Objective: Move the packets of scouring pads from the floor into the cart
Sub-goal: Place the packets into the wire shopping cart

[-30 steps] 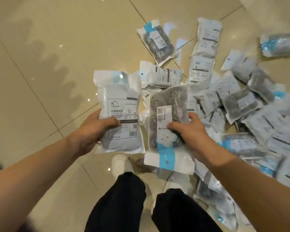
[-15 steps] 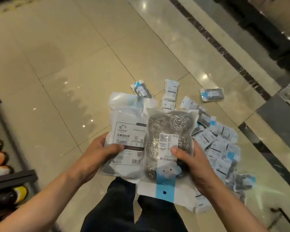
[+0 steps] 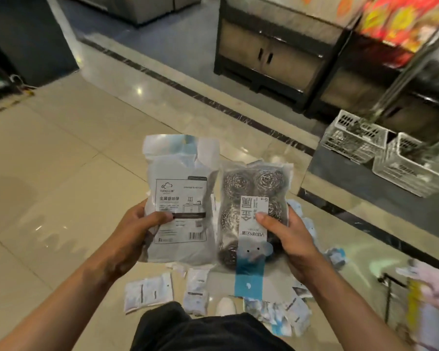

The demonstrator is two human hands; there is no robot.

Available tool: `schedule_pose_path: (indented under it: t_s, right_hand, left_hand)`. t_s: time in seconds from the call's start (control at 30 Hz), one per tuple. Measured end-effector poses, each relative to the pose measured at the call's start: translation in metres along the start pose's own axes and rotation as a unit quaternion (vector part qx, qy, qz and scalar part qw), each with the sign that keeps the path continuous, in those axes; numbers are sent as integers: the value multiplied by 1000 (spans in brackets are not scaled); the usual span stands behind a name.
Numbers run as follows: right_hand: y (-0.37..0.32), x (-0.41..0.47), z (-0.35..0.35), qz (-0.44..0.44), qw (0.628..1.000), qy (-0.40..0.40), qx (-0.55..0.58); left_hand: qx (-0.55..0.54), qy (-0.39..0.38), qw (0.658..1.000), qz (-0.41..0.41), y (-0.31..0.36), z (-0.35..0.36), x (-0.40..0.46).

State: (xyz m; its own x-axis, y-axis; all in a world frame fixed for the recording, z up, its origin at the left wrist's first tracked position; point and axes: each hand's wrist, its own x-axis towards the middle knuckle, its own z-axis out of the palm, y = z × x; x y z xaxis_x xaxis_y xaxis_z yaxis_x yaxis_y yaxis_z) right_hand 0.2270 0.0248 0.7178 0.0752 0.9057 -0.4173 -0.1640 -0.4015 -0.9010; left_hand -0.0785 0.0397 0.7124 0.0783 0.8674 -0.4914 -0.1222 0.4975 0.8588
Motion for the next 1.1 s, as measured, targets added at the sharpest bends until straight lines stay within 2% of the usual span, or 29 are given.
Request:
schedule_pose_path:
  t_s: [0.1, 0.27, 0.5, 0.73, 0.87, 1.1]
  right_hand:
    - [8, -20, 2, -7, 998, 52, 18]
    - [34, -70, 20, -20, 984, 164, 72]
    - [70, -160, 43, -24, 934, 314, 167]
    - [94, -245, 29, -40, 873, 430, 226]
    - [111, -286, 7, -62, 833, 470, 284]
    - [148, -391, -61, -76, 791, 530, 296]
  left_hand:
    - [4, -54, 999, -6, 4, -1, 16]
    - [71, -149, 986, -14, 9, -3, 29]
    - [164, -300, 939, -41, 21, 12, 33]
    - [210, -389, 891, -100, 0, 80, 6]
    - [247, -433, 859, -113, -27, 132, -24]
    - [285, -515, 799, -122, -94, 250, -105]
